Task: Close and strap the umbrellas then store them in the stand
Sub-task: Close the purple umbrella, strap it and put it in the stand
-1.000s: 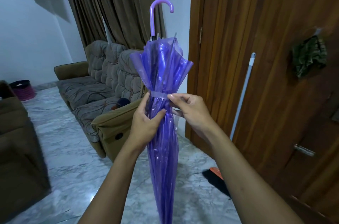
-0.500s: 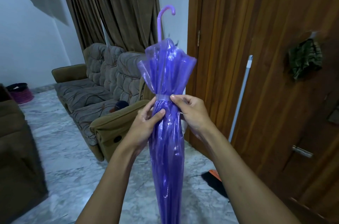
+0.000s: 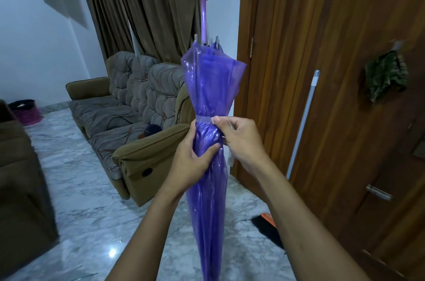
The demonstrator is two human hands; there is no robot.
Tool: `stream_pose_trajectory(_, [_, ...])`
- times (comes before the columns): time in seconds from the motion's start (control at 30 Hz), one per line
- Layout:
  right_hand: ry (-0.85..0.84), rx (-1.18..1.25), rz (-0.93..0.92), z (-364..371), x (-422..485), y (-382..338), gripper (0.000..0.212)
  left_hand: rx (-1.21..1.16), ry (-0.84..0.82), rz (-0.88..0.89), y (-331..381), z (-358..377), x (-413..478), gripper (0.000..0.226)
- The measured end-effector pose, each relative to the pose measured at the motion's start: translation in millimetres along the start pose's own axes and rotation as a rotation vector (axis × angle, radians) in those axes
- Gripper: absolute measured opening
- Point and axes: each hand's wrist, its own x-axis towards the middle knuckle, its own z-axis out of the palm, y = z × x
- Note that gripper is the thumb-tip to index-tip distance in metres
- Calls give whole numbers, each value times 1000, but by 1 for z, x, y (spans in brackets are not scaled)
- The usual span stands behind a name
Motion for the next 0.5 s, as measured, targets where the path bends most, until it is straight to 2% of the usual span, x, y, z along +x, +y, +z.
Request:
stream_pose_trajectory(0.13, [-116,58,19,-8,2,-3,20,-150,5,-52,-2,-2,2,55])
stream_pose_trajectory(0.27, [-106,212,61,-10,-1,-6,18,-326,7,-122,1,-2,4,52])
stream_pose_trajectory(0.37, [-114,403,149,-12,-1,-9,24,-514,-74,-177,3,-6,5,45])
stream_pose_trajectory(0.5, [-178,622,251,-13,-2,-8,18,-738,-201,-233,0,-11,5,48])
